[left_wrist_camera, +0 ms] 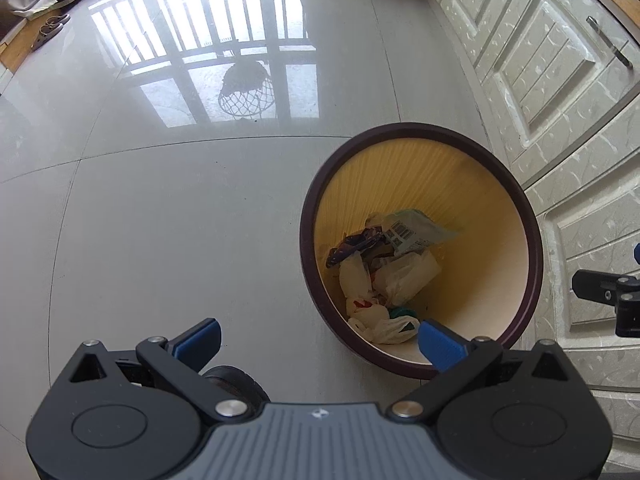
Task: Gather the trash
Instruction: 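Withdraw both open tools from the wastebasket back toward the mattress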
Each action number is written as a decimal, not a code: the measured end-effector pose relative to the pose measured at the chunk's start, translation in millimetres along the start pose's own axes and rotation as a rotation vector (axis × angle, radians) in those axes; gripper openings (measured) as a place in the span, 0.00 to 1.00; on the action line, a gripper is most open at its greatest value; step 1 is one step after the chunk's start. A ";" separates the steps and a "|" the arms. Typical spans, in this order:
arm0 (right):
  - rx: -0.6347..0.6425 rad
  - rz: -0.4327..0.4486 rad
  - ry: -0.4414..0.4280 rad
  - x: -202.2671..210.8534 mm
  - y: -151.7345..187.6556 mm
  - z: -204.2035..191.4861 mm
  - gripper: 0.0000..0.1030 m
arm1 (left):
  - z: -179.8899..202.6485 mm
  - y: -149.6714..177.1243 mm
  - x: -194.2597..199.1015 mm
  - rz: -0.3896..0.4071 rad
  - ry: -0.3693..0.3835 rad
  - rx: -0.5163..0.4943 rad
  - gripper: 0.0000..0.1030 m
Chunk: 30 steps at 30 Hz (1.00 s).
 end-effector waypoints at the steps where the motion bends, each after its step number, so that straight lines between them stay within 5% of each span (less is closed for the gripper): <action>1: 0.002 0.009 -0.001 5.2 0.1 -0.8 1.00 | -1.5 1.6 5.4 0.009 0.002 0.009 1.00; 12: 0.020 0.160 -0.001 77.6 3.2 -6.3 1.00 | -9.8 16.7 69.1 0.125 0.004 0.056 1.00; 30: -0.029 0.505 0.067 237.2 16.3 35.0 1.00 | 25.7 20.8 199.7 0.443 0.078 0.052 1.00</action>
Point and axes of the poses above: each gripper's, at about its wrist camera, not at the fingertips, and x roughly against the way its jaws point, z to its right, y to its underside, the point moved 3 cm from there along -x, roughly the way its jaws point, and after that the axes turned 1 degree about -z, right-handed, at the moved point
